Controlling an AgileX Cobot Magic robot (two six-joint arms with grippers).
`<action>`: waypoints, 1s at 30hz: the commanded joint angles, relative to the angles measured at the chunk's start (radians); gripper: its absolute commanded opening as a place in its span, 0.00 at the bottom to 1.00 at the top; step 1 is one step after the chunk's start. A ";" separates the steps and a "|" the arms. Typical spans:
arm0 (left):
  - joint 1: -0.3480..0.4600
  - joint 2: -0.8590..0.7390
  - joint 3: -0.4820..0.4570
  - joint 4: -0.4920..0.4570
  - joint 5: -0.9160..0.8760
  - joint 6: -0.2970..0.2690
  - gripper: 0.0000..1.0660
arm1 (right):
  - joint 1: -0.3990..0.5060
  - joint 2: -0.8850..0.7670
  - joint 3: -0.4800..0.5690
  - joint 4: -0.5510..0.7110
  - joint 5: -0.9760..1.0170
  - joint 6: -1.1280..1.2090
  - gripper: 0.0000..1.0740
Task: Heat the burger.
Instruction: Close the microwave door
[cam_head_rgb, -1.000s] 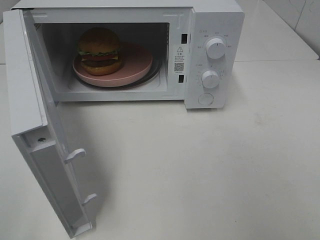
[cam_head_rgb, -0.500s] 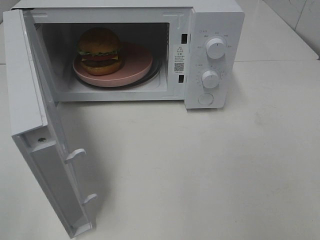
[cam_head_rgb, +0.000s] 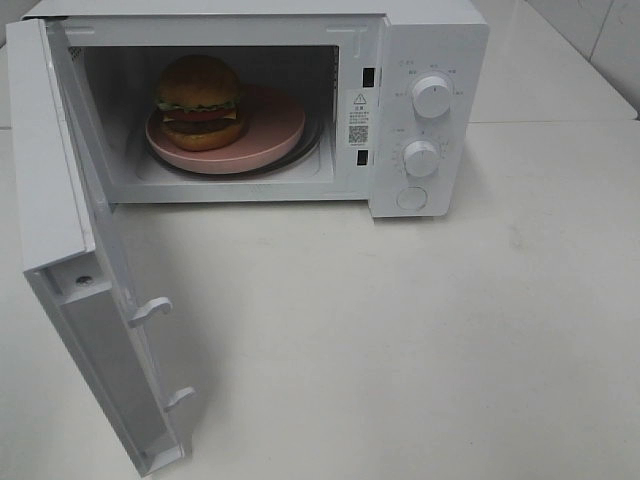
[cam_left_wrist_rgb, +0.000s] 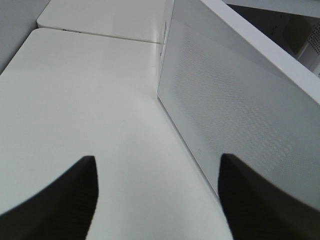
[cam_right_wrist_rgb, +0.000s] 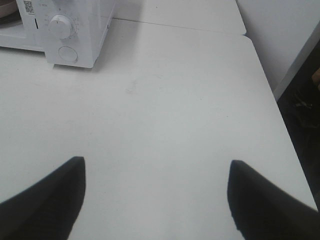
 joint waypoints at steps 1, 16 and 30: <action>0.001 0.049 -0.006 -0.003 -0.057 0.001 0.47 | -0.006 -0.026 0.000 -0.003 -0.008 -0.015 0.71; 0.001 0.373 0.097 -0.002 -0.564 0.021 0.00 | -0.006 -0.026 0.000 -0.003 -0.008 -0.015 0.71; 0.001 0.680 0.217 -0.005 -1.114 0.083 0.00 | -0.006 -0.026 0.000 -0.003 -0.008 -0.015 0.71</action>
